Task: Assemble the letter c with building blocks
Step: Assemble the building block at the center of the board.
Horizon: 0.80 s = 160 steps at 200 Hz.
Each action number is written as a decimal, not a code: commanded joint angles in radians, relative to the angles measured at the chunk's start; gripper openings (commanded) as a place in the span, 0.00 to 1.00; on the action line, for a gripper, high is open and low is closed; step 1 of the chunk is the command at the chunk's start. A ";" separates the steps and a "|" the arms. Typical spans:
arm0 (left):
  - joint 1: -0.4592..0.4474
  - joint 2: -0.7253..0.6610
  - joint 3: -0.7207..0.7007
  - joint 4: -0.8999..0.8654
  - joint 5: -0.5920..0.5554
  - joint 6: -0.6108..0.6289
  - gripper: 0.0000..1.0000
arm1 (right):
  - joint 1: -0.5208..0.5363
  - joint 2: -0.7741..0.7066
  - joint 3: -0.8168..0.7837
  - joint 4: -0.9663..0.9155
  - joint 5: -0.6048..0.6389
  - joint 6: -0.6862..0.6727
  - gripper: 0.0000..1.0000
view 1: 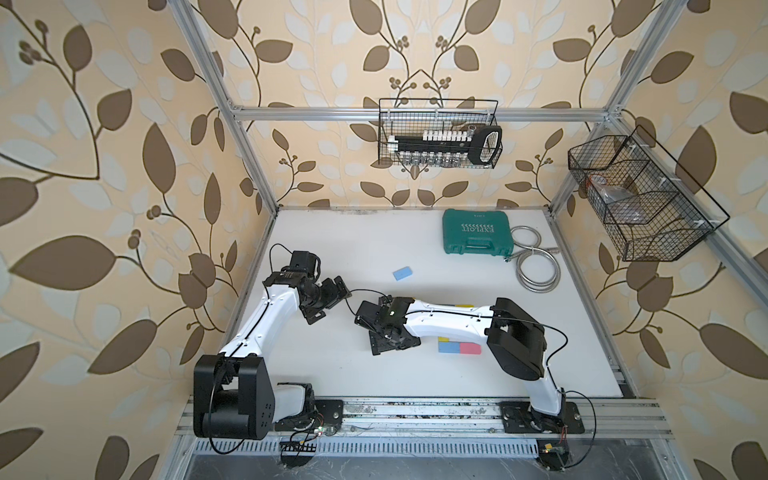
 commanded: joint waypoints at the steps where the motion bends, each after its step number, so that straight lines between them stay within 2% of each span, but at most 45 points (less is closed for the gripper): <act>1: 0.013 0.004 0.027 0.007 0.048 0.025 0.99 | 0.002 0.035 0.029 -0.040 0.033 -0.016 0.90; 93: 0.014 0.019 0.019 0.021 0.061 0.028 0.99 | -0.023 0.063 0.035 0.026 -0.016 -0.048 0.77; 124: 0.013 0.026 0.020 0.027 0.070 0.022 0.99 | -0.037 0.065 0.032 0.031 -0.024 -0.051 0.67; 160: 0.014 0.036 0.019 0.035 0.079 0.019 0.99 | -0.038 0.062 0.039 0.042 -0.046 -0.045 0.47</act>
